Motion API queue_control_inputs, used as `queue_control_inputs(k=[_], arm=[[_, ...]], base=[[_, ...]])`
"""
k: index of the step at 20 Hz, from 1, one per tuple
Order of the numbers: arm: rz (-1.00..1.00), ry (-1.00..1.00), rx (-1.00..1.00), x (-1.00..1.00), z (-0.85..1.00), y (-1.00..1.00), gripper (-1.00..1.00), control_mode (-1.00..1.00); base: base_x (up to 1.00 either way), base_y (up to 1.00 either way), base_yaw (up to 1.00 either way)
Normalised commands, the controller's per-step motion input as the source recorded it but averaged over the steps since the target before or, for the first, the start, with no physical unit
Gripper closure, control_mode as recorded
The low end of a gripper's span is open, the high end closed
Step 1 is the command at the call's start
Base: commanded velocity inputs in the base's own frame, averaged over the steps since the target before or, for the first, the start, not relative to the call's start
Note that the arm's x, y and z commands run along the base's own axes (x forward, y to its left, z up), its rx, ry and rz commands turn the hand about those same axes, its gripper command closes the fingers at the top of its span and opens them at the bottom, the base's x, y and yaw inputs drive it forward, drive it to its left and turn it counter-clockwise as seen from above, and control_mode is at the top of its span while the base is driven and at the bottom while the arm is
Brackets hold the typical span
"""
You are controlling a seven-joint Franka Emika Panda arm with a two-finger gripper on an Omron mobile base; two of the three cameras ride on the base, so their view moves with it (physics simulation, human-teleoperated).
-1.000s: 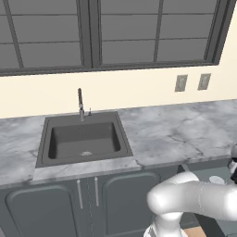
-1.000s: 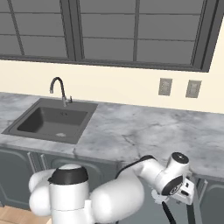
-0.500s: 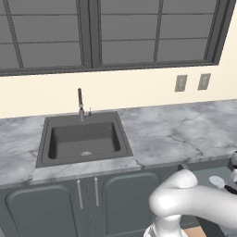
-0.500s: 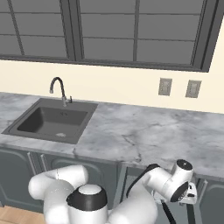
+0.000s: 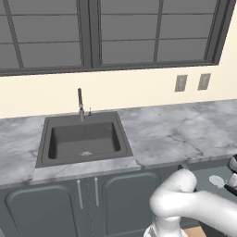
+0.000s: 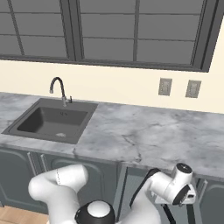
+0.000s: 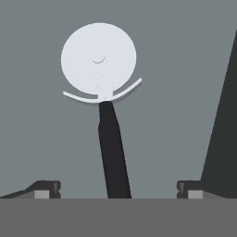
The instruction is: Take the pizza cutter from the drawer on the right and place it on the dining counter for cutting.
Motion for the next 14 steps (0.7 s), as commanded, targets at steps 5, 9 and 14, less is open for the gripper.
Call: queue_control_inputs(k=[5, 9, 14], arm=[[0.01, 0.04, 0.0, 0.01, -0.18, 0.0, -1.0, -1.0], [0.0, 0.08, 0.0, 0.0, -0.17, 0.0, -1.0, -1.0], [0.0, 0.11, 0.0, 0.0, -0.29, 0.0, -1.0, -1.0]], base=[[0.0, 0.0, 0.0], [0.0, 0.0, 0.0], [0.0, 0.0, 0.0]])
